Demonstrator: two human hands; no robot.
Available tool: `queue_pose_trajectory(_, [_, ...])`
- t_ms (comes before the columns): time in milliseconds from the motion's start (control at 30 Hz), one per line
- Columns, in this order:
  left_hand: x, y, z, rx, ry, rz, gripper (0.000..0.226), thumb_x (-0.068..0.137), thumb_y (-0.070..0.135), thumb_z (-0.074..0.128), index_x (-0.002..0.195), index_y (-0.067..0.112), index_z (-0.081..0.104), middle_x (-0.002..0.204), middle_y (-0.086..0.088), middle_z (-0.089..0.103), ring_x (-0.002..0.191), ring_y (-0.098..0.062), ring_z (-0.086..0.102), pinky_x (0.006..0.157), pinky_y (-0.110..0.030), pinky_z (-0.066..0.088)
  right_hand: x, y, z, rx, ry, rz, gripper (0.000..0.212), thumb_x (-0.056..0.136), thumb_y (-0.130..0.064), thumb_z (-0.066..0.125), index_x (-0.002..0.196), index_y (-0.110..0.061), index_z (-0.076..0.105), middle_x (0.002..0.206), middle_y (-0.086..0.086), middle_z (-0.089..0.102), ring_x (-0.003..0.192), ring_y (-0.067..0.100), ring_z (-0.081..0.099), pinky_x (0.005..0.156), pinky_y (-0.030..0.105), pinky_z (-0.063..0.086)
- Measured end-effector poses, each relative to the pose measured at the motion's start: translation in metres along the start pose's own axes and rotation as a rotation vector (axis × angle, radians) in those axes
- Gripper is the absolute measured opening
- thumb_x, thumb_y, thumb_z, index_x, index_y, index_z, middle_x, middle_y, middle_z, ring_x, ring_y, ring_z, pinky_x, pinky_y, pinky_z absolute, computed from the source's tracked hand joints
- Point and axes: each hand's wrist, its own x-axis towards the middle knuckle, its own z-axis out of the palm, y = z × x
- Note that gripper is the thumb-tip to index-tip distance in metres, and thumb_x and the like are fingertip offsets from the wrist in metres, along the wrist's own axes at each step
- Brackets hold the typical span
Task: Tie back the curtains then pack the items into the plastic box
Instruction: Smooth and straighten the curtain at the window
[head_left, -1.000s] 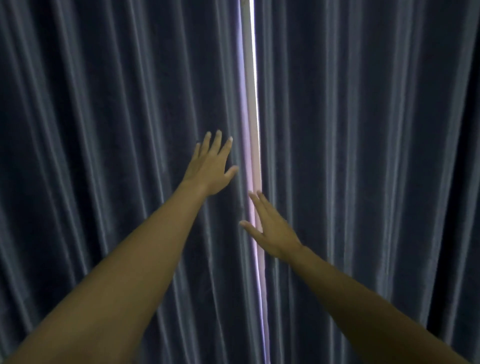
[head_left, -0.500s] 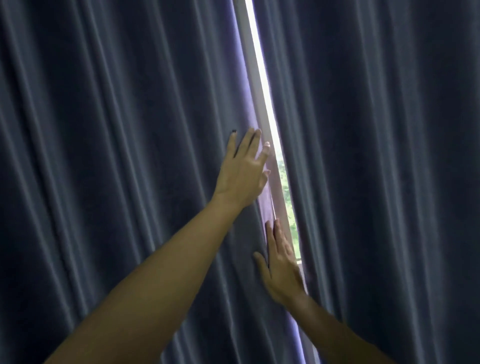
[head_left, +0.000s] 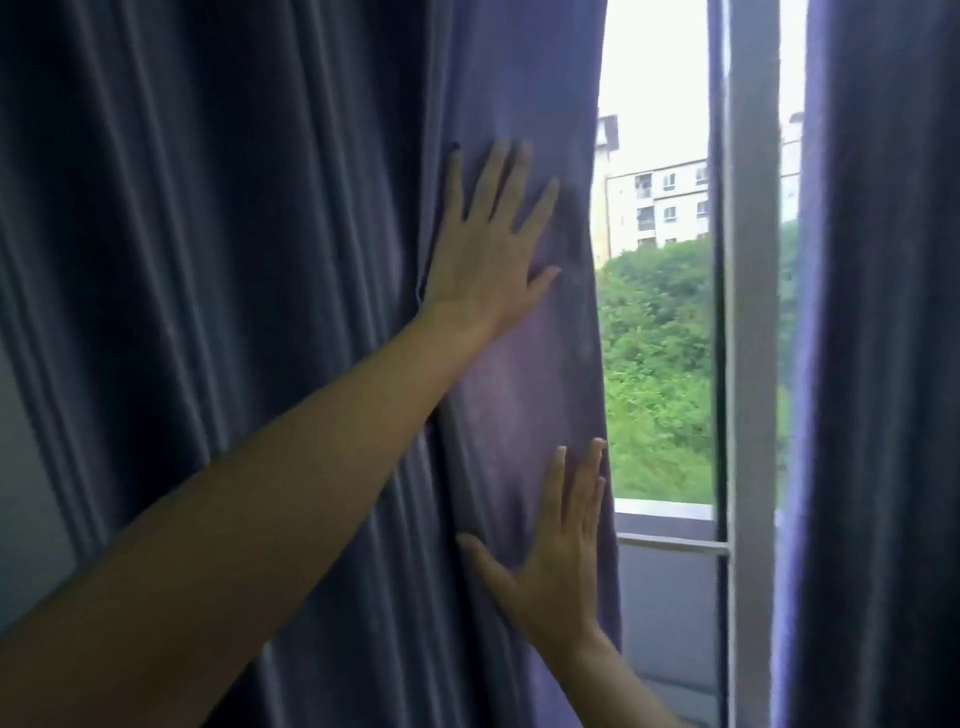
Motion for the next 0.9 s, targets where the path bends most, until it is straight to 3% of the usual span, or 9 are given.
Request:
queue_pose_trajectory(100, [-0.004, -0.008, 0.009, 0.028, 0.029, -0.011, 0.076, 0.091, 0.063, 0.029, 0.152, 0.021, 0.01, 0.159, -0.016, 0.001, 0.146, -0.033, -0.002, 0.11, -0.057, -0.011, 0.003, -0.006, 0.021, 0.027, -0.047, -0.032, 0.088, 0.091, -0.048, 0.049, 0.153, -0.018, -0.006, 0.158, 0.023, -0.009, 0.147, 0.038, -0.002, 0.117, 0.049, 0.016])
queue_pose_trajectory(200, [-0.011, -0.021, 0.013, 0.059, 0.052, -0.01, 0.075, 0.092, 0.061, 0.031, 0.152, 0.02, 0.01, 0.158, -0.017, 0.003, 0.146, -0.034, 0.001, 0.112, -0.058, -0.005, 0.007, -0.015, 0.044, 0.096, -0.112, -0.079, 0.073, 0.088, -0.009, 0.034, 0.153, -0.013, 0.002, 0.158, 0.021, 0.0, 0.148, 0.034, 0.003, 0.114, 0.054, 0.026])
queue_pose_trajectory(333, [-0.026, -0.058, 0.02, 0.117, 0.047, -0.004, 0.071, 0.093, 0.052, 0.036, 0.151, 0.019, 0.012, 0.158, -0.018, 0.008, 0.146, -0.034, 0.005, 0.114, -0.057, -0.001, 0.007, -0.043, 0.082, 0.259, -0.117, -0.106, 0.076, 0.08, 0.019, 0.035, 0.15, -0.003, 0.016, 0.158, 0.018, 0.016, 0.148, 0.027, 0.011, 0.117, 0.051, 0.02])
queue_pose_trajectory(467, [-0.045, -0.113, 0.032, 0.216, -0.006, -0.039, 0.07, 0.094, 0.052, 0.034, 0.151, 0.02, 0.011, 0.158, -0.015, 0.007, 0.146, -0.031, 0.004, 0.114, -0.054, -0.003, 0.012, -0.081, 0.129, 0.374, -0.144, -0.161, 0.081, 0.08, 0.025, 0.041, 0.15, -0.006, 0.015, 0.158, 0.012, 0.022, 0.148, 0.024, 0.014, 0.118, 0.051, 0.019])
queue_pose_trajectory(633, [-0.1, -0.204, 0.065, 0.449, -0.114, -0.097, 0.079, 0.09, 0.065, 0.027, 0.152, 0.019, 0.007, 0.159, -0.015, 0.003, 0.147, -0.03, 0.001, 0.11, -0.05, -0.011, 0.005, -0.132, 0.207, 0.384, -0.226, -0.253, 0.076, 0.085, 0.012, 0.048, 0.151, -0.01, 0.018, 0.155, -0.001, 0.02, 0.146, 0.019, 0.022, 0.116, 0.058, 0.01])
queue_pose_trajectory(767, [-0.138, -0.277, 0.089, 0.609, -0.177, -0.119, 0.084, 0.087, 0.071, 0.02, 0.152, 0.02, 0.002, 0.159, -0.013, 0.0, 0.147, -0.029, -0.001, 0.109, -0.052, -0.013, 0.001, -0.184, 0.269, 0.395, -0.32, -0.276, 0.08, 0.072, 0.008, 0.015, 0.15, -0.007, 0.017, 0.154, 0.0, 0.026, 0.145, 0.021, 0.023, 0.117, 0.059, 0.008])
queue_pose_trajectory(900, [-0.163, -0.344, 0.116, 0.683, -0.201, -0.11, 0.085, 0.086, 0.073, 0.013, 0.151, 0.021, -0.003, 0.159, -0.012, -0.004, 0.147, -0.029, -0.004, 0.109, -0.053, -0.012, 0.003, -0.228, 0.337, 0.364, -0.383, -0.289, 0.086, 0.066, 0.007, 0.014, 0.152, -0.008, 0.012, 0.156, 0.0, 0.028, 0.146, 0.02, 0.019, 0.118, 0.054, 0.002])
